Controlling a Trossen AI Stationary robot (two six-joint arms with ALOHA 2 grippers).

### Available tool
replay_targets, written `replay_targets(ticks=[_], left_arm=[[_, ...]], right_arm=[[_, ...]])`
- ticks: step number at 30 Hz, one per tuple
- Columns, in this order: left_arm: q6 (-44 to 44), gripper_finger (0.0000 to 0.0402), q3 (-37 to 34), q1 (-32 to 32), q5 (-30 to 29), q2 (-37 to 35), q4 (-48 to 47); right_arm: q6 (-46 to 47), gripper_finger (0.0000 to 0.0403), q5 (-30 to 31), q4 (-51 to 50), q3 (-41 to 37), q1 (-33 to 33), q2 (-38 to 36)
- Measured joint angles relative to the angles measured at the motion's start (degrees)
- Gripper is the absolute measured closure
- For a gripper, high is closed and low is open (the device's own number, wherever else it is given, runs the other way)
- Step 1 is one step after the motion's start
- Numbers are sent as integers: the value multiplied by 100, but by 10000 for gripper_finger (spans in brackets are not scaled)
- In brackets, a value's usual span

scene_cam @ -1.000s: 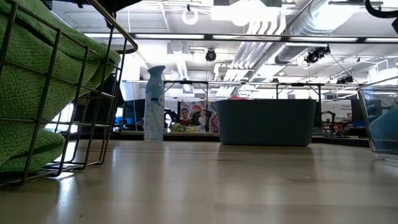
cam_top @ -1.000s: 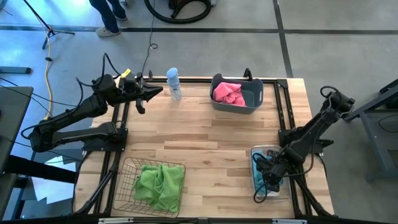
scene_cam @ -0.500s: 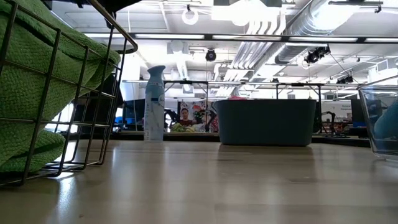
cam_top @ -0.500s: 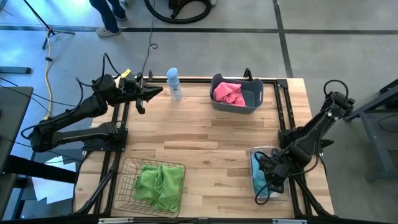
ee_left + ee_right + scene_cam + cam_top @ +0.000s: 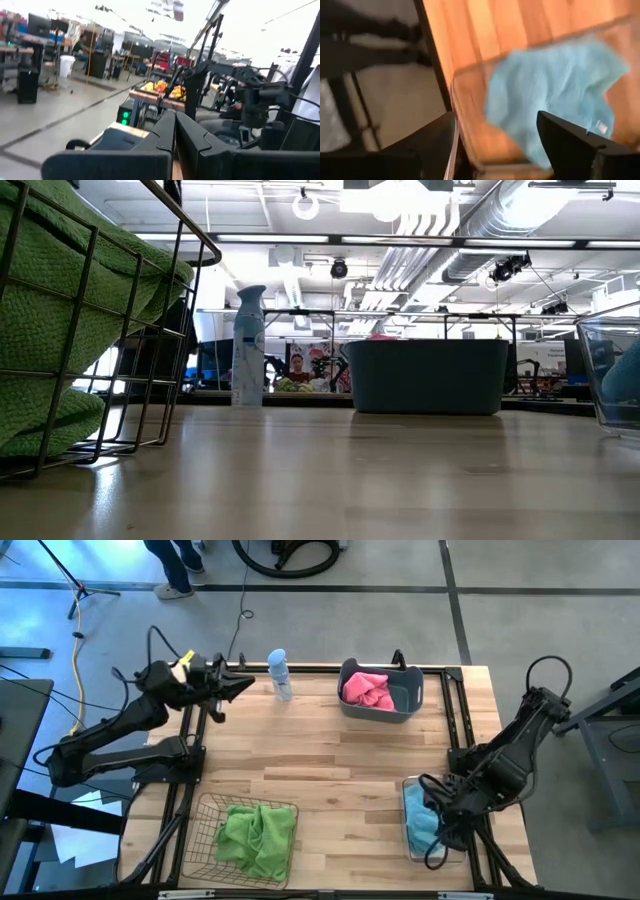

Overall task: Sort microfiber towel by color & place in baskets
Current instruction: Return to Home Position

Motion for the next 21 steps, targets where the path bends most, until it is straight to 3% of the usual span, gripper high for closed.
replay_targets(ticks=[6,11,16,21], left_arm=[[38,401,0,1,14,-444,-68],[38,401,0,-1,14,-701,-79],[-133,401,0,-3,24,-691,-98],[-259,401,0,-66,497,-584,-96]], right_arm=[[205,176,1713,666,68,-204,18],[-299,257,2429,1284,68,-932,207],[-1886,385,2370,2546,68,-1968,389],[-2935,389,2039,3438,68,-2938,336]])
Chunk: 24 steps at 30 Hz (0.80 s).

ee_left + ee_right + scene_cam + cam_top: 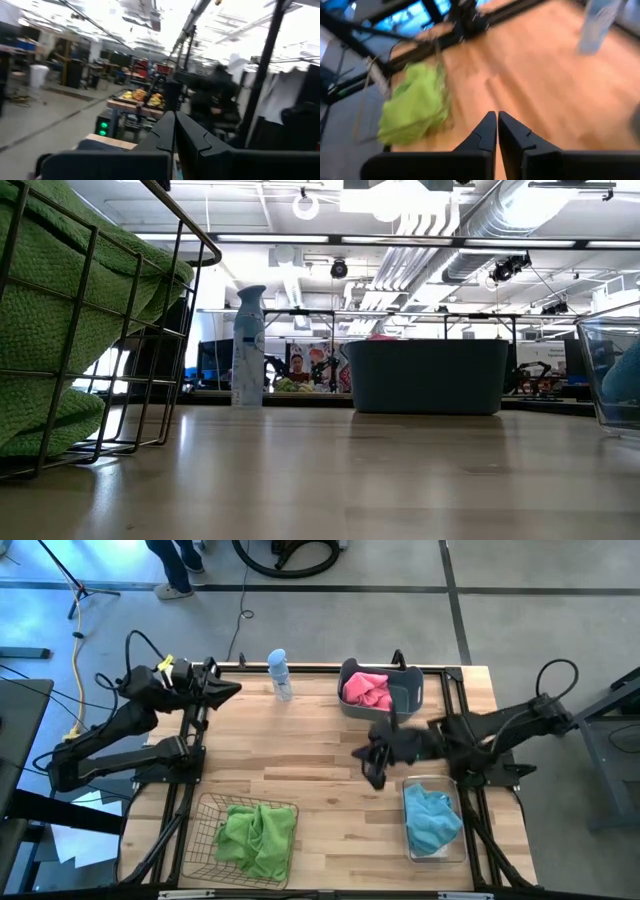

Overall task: Sort microfiber towel by color & place in baskets
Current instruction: Return to Home Position

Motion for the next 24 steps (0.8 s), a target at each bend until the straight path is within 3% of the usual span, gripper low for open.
replay_targets(ticks=[9,15,24], left_arm=[[-49,401,-147,-953,-369,333,260],[-111,401,-980,-1937,-1517,456,1291],[-147,401,-1355,-2827,-2876,358,1398]], right_arm=[[-1244,402,-599,-130,0,-874,-483],[-1843,402,-1202,-649,-2,-1278,-1021],[-2329,403,-1456,-1028,-152,-1322,-1941]])
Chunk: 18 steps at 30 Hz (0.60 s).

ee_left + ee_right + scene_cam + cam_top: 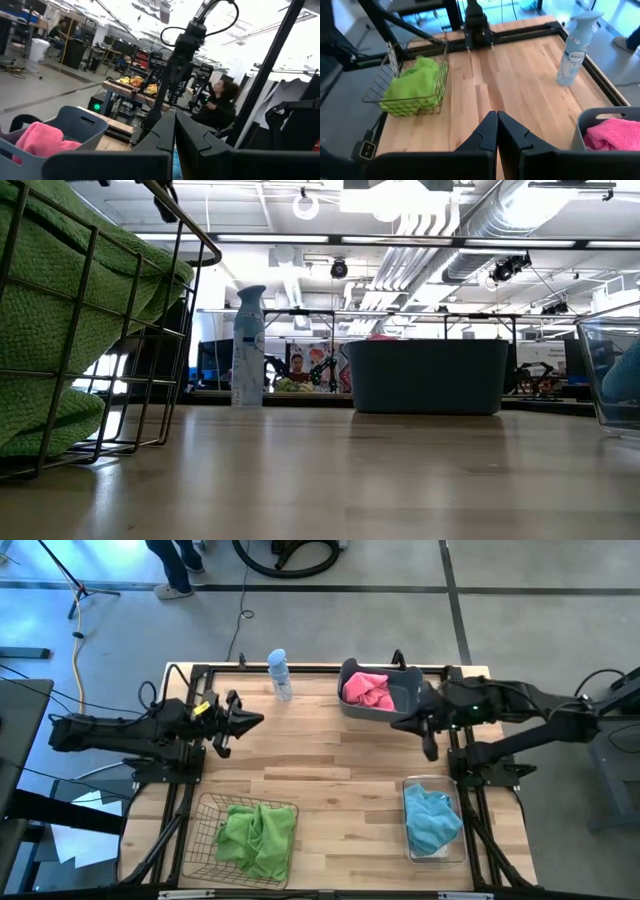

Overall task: Sort microfiber towel by color & place in baskets
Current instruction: Return to Home Position

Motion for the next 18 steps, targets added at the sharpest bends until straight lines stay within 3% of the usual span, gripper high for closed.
replay_targets(ticks=[4,10,18], left_arm=[[267,401,0,-252,-223,76,8],[633,401,0,-334,-51,-38,1],[1037,401,-2,-334,239,-363,-414]], right_arm=[[299,403,-88,451,-612,0,-515],[916,403,-183,1124,-1416,0,-1178],[1167,403,24,1789,-1560,0,-1401]])
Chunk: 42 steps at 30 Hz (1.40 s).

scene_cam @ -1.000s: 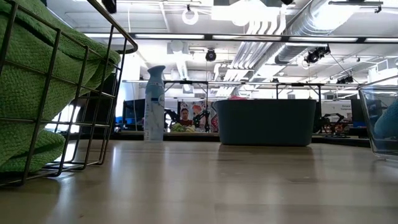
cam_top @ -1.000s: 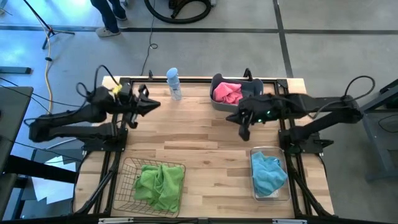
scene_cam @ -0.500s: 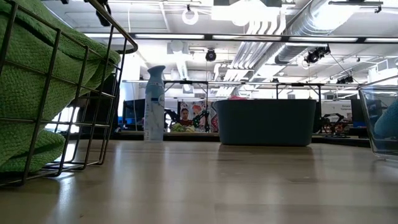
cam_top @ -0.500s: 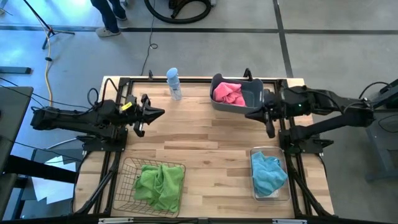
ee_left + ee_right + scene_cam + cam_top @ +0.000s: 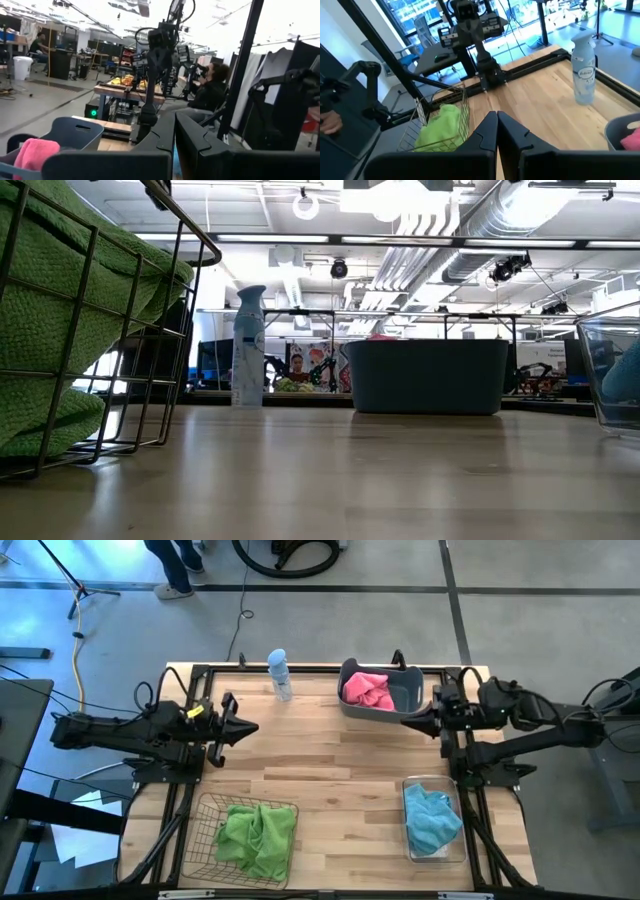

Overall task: Sort microfiber towel by color & place in baskets
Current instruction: Return to Home Position

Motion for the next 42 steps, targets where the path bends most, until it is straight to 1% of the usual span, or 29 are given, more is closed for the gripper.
replay_targets(ticks=[2,4,6,10,13,17,22,25,32,34,38,42], left_arm=[[81,401,0,2,4,-37,-92],[128,401,-109,2,48,-83,41],[72,401,-423,2,65,-184,394],[-320,401,-1251,2,7,-552,1217],[-629,401,-1740,2,-106,-896,1600],[-879,401,-2155,2,-152,-1366,1636],[-951,401,-2520,2,-351,-1850,1648],[-1041,401,-2542,4,-439,-2092,1289],[-1151,401,-2538,4,-442,-2371,1137],[-1141,401,-2538,4,-476,-2370,1019],[-1313,401,-2538,4,-490,-2365,780],[-1342,401,-2538,4,-493,-2363,680]], right_arm=[[15,403,28,22,29,0,3],[70,403,81,40,31,0,-1],[144,403,144,39,31,0,-1],[236,403,175,38,31,0,1],[291,403,179,40,31,0,-1],[345,403,184,40,33,0,-1],[389,403,184,43,35,0,-14],[385,403,184,46,35,0,-44],[100,403,147,-186,25,0,-297],[36,403,109,-161,-100,0,-457],[23,403,-117,-45,-679,0,-951],[11,403,-223,428,-1599,0,-1584]])
